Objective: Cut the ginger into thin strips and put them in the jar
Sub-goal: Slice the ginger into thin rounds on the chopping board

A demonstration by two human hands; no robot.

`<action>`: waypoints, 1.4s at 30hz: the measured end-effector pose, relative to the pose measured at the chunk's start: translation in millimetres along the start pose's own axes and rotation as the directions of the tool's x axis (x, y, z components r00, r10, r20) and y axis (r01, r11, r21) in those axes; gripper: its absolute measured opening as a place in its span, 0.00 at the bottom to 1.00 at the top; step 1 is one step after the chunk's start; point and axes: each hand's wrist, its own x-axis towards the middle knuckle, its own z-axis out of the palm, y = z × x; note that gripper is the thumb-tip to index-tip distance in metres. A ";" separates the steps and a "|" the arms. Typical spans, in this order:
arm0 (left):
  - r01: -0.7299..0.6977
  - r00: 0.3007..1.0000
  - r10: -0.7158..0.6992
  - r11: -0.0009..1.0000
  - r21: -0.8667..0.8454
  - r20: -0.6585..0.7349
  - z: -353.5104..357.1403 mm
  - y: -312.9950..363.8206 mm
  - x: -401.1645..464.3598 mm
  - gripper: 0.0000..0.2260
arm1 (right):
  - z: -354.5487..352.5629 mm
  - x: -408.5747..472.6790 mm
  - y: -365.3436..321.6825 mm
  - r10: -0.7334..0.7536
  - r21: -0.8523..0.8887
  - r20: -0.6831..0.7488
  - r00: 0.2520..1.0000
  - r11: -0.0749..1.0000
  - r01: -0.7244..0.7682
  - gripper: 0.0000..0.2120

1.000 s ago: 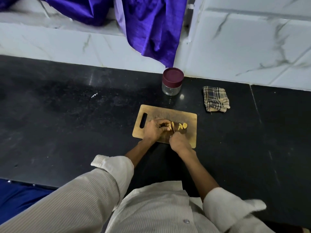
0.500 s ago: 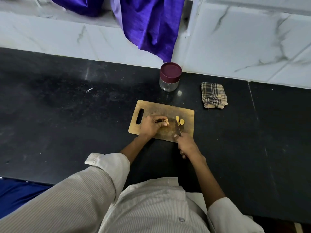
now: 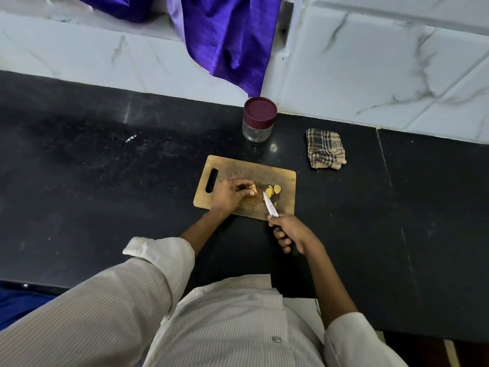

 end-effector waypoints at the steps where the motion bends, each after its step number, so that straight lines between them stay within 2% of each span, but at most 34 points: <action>1: 0.002 1.000 -0.002 1.000 -0.007 -0.002 0.5 -0.3 0.0 0.12 | 1.4 -0.1 0.9 -0.015 -0.017 -0.011 1.000 1.000 0.015 0.10; 14: 0.007 1.000 -0.007 1.000 -0.017 -0.011 -1.8 6.1 -4.7 0.12 | 3.6 -0.3 -1.1 -0.084 -0.114 -0.004 0.996 0.990 0.083 0.11; 22: 0.008 1.000 -0.008 1.000 -0.001 -0.011 -2.4 6.9 -4.5 0.13 | 5.1 6.8 -1.4 -0.259 -0.138 -0.098 0.961 0.960 0.245 0.10; 27: 0.002 1.000 -0.002 1.000 0.007 -0.019 -2.4 7.4 -5.1 0.12 | 3.3 10.9 -1.3 -0.340 -0.216 -0.161 0.926 0.928 0.303 0.08; 31: -0.009 0.999 0.009 1.000 0.001 -0.035 -1.1 7.6 -5.9 0.12 | 10.7 13.9 -3.3 -0.430 -0.324 -0.152 0.890 0.873 0.366 0.07; 37: -0.003 1.000 0.003 1.000 -0.001 -0.031 -3.2 9.4 -5.3 0.12 | 21.1 25.8 -1.7 -0.410 -0.499 -0.183 0.894 0.822 0.275 0.11; 42: -0.001 1.000 0.001 1.000 -0.010 -0.016 -4.0 9.3 -5.7 0.12 | 11.7 30.0 -7.4 -0.381 -0.461 -0.182 0.906 0.847 0.263 0.09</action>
